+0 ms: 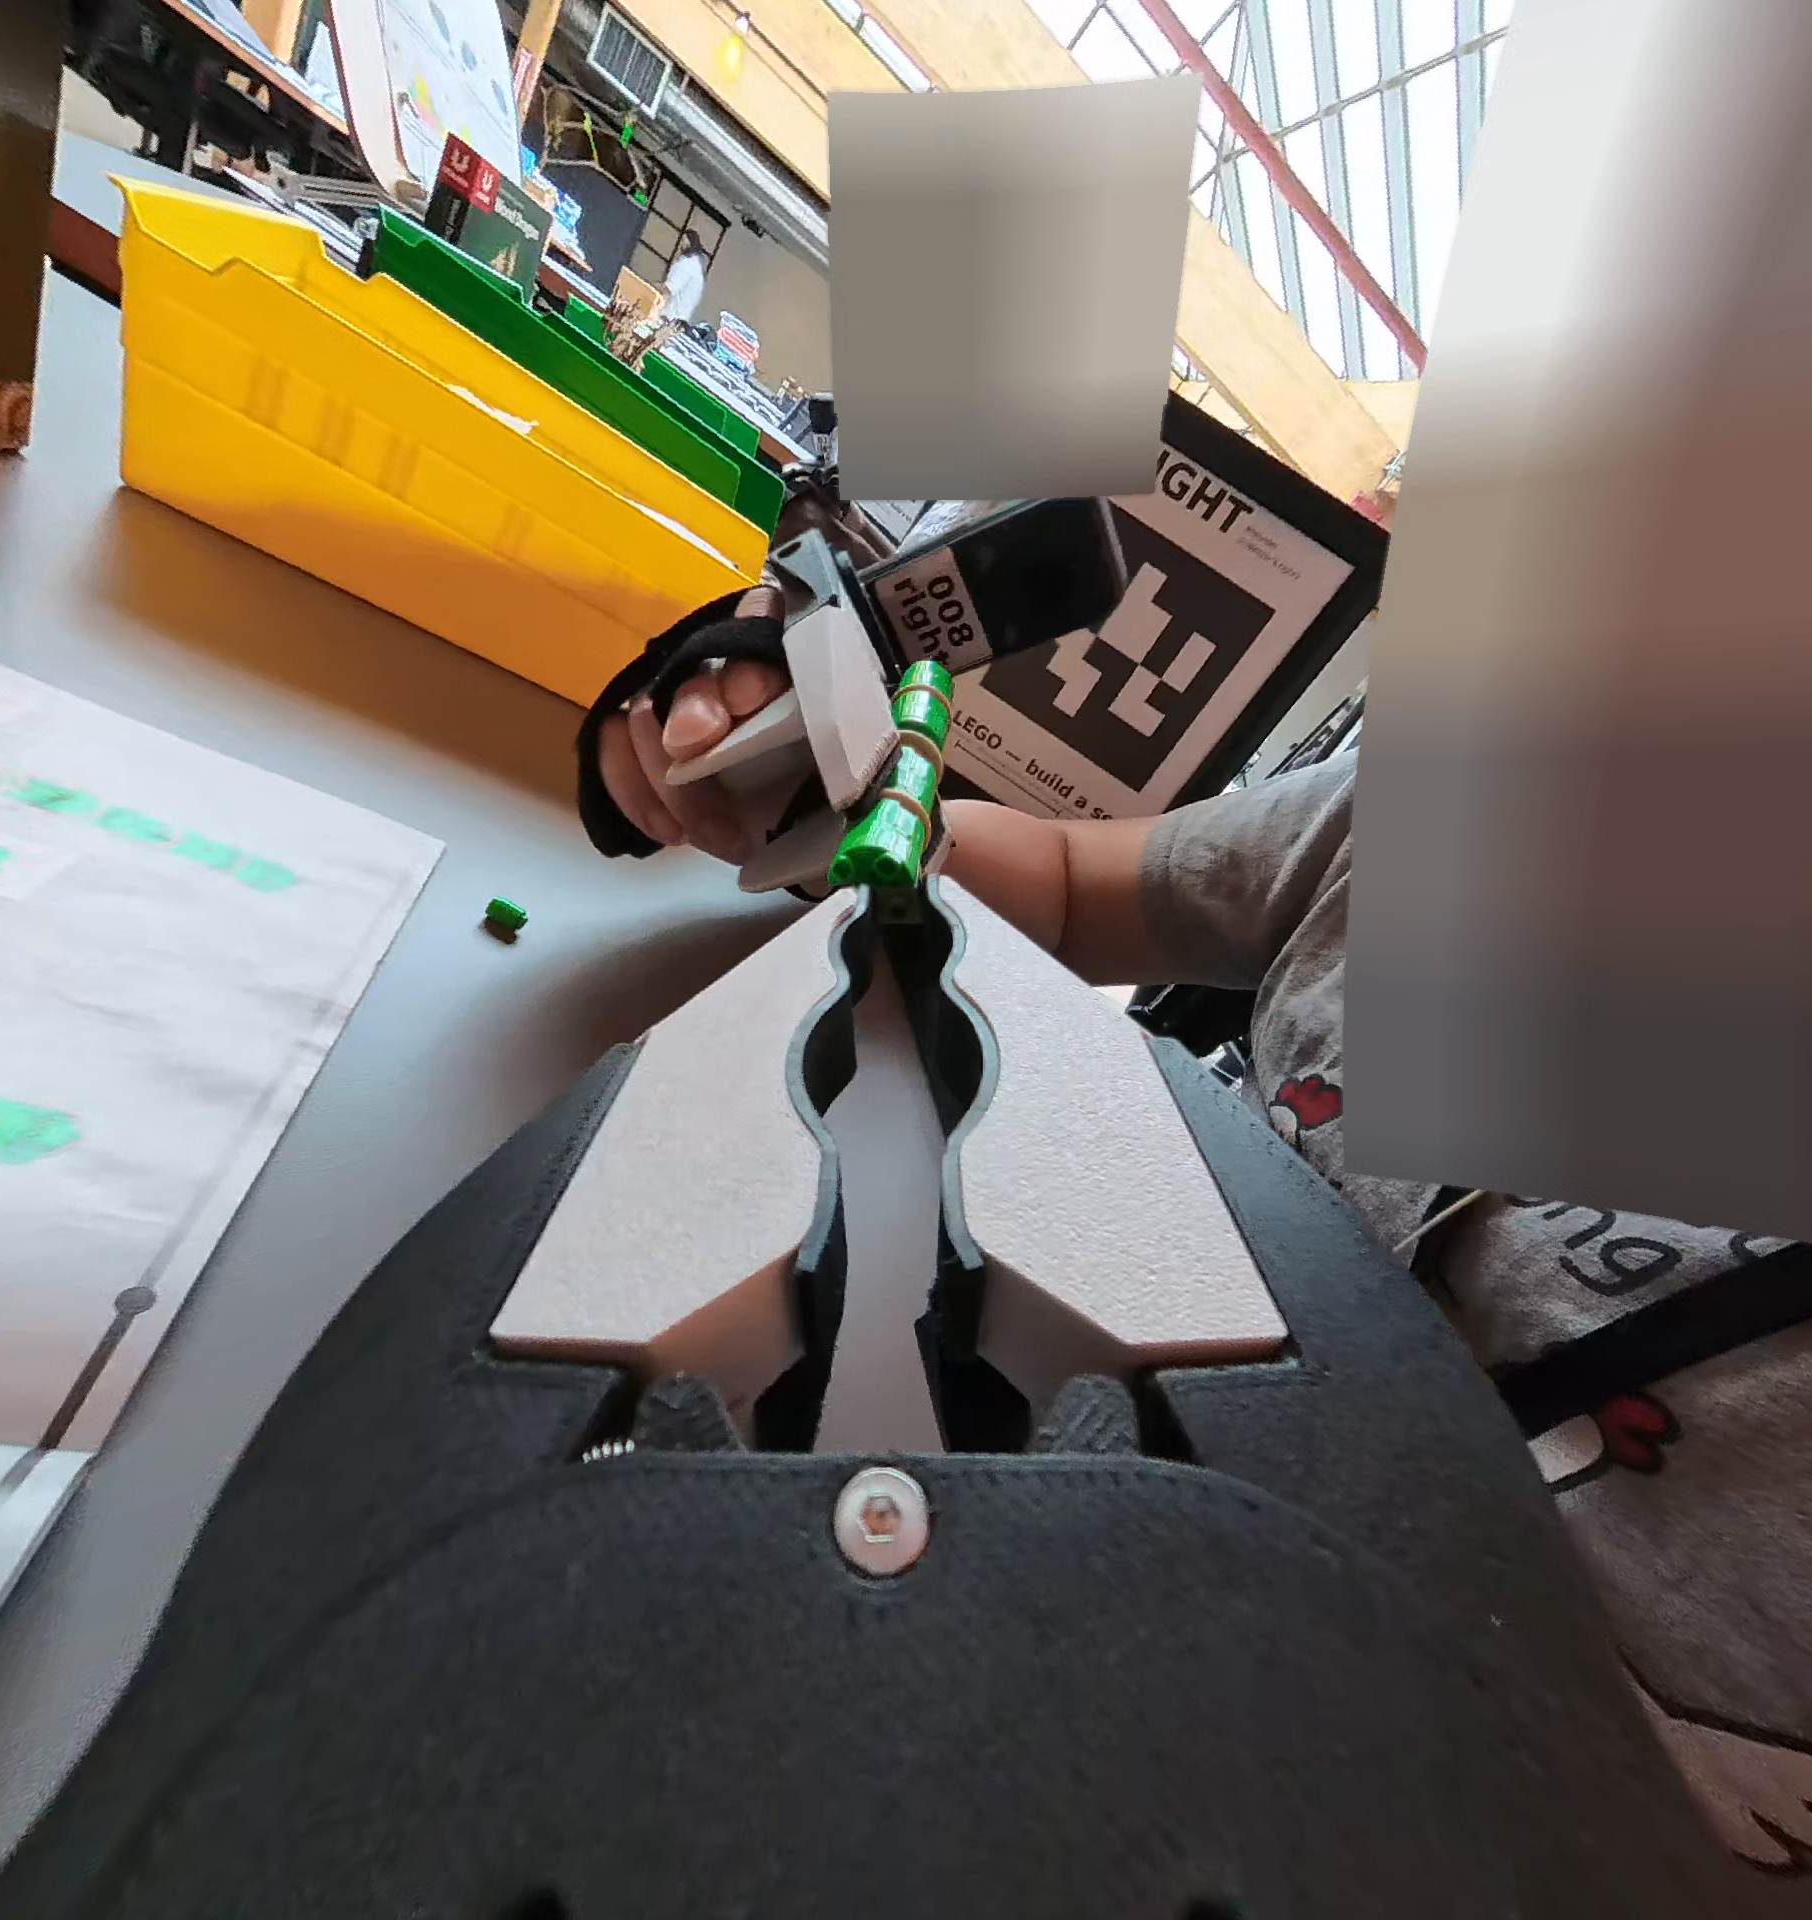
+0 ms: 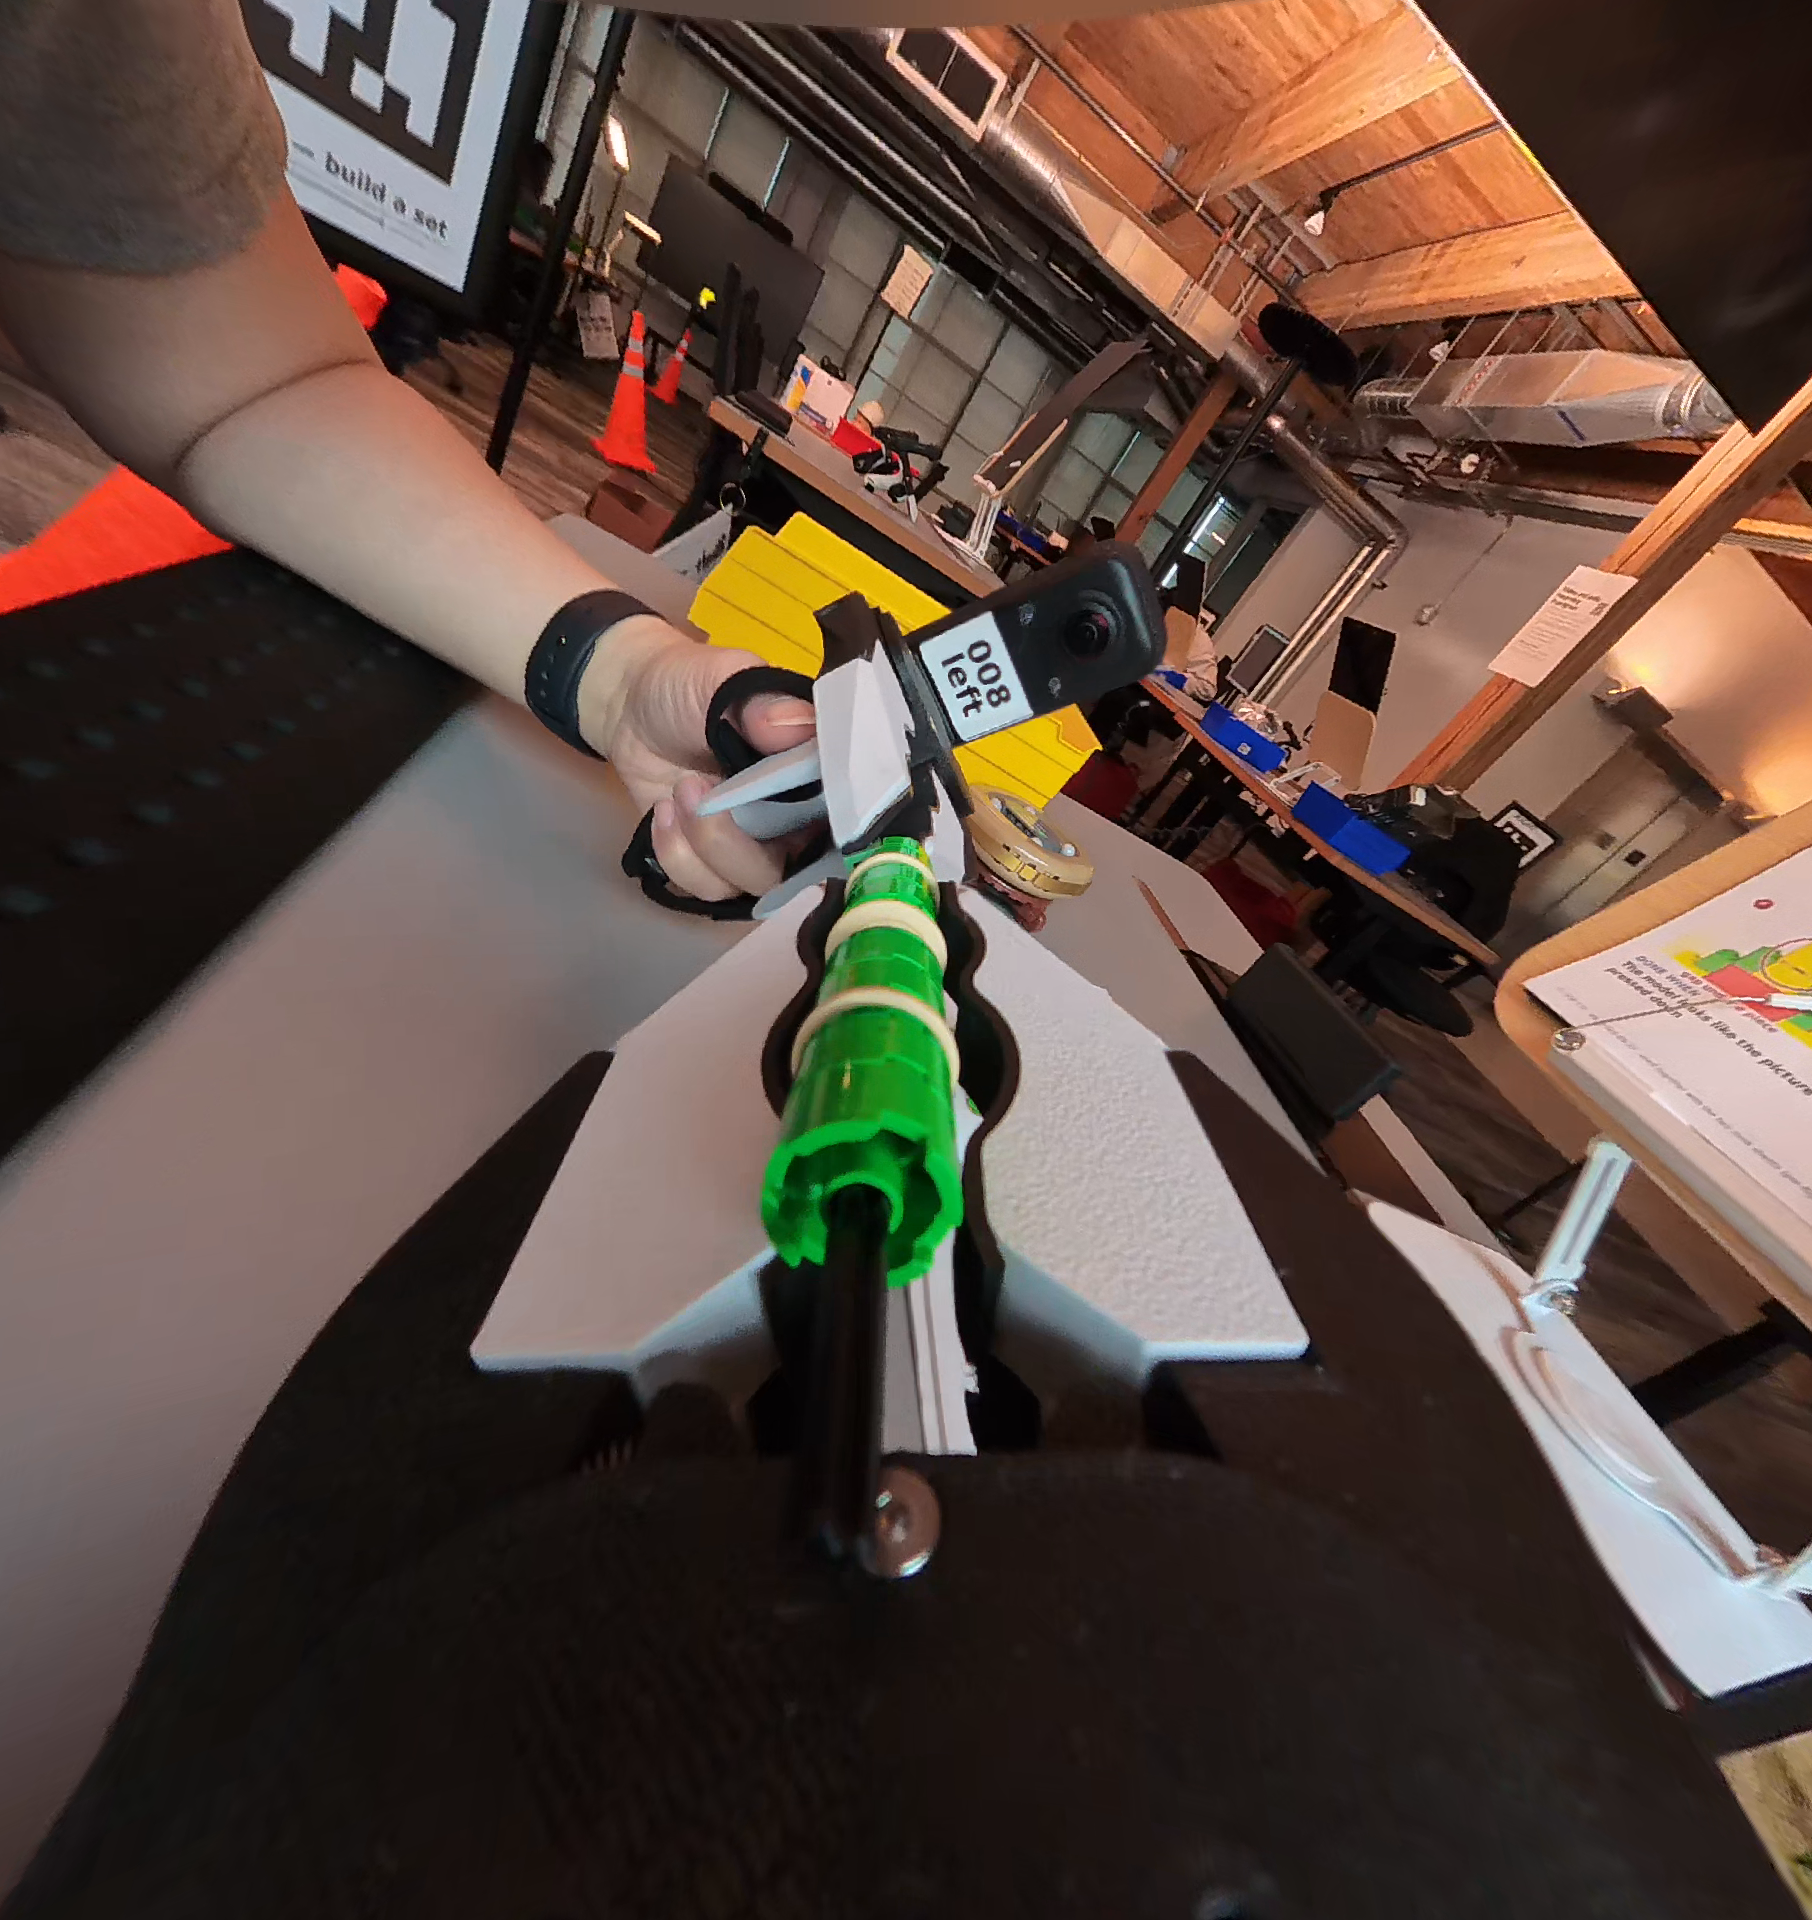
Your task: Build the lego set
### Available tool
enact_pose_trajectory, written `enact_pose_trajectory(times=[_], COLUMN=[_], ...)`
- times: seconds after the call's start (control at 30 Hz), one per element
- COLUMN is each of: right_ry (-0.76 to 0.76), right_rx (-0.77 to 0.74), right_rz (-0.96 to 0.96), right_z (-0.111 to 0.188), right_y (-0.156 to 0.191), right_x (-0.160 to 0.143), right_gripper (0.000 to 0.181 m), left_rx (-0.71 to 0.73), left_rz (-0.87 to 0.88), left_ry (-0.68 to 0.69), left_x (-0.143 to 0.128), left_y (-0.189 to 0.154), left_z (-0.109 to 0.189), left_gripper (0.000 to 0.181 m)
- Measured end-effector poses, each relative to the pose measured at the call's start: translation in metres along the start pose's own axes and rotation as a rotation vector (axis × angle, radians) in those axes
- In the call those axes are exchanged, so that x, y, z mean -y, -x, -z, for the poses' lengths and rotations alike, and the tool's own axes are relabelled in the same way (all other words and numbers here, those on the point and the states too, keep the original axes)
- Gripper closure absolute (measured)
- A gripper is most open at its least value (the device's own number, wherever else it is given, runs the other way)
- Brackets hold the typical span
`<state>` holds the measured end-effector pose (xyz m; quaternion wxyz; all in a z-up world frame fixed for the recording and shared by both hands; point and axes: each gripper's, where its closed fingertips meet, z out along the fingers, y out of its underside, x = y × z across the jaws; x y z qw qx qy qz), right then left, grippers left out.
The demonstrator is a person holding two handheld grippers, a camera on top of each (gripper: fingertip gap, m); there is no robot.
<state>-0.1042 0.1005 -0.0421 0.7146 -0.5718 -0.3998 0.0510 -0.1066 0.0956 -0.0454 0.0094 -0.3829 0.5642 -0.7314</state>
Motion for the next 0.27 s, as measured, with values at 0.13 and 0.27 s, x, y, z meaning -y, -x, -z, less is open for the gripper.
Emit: enact_pose_trajectory(times=[0.13, 0.27], right_ry=[-0.117, -0.349], right_rx=[0.015, 0.067], right_rz=[-0.131, -0.405], right_z=[0.006, 0.025], right_y=[-0.006, -0.024], right_x=[0.015, 0.047], right_gripper=[0.165, 0.166], left_rx=[-0.027, -0.033], left_rz=[-0.047, -0.093], left_ry=[-0.024, -0.087], left_x=[0.007, 0.020], left_y=[-0.012, -0.018], left_z=[0.000, 0.007], left_gripper=[0.163, 0.153])
